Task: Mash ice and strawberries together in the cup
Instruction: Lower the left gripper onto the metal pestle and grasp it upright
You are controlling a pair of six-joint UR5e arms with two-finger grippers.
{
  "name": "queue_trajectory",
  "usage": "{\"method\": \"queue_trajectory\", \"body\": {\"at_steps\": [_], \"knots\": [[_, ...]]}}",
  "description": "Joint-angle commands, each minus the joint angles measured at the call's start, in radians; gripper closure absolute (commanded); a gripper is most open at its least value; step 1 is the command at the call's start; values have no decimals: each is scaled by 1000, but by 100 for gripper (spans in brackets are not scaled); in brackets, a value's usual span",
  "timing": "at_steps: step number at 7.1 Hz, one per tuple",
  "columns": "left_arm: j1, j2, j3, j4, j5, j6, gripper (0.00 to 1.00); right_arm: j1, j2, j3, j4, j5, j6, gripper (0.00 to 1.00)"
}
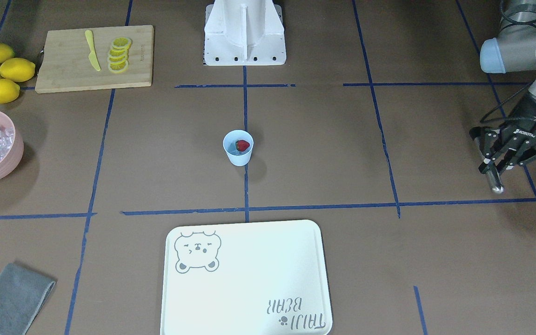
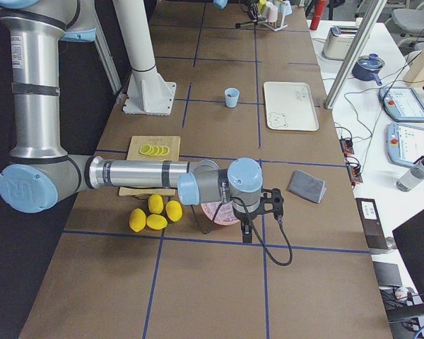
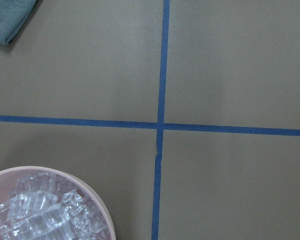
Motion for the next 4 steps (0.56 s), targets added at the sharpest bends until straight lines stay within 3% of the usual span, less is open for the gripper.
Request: {"method": "queue_trajectory", "body": {"at_steps": [1, 4], "knots": [[59, -82, -77, -72, 30, 0, 100, 0, -10, 19, -2, 9, -1, 1], [147, -169, -55, -365, 114, -59, 100, 0, -7, 30, -2, 12, -1, 1]]}}
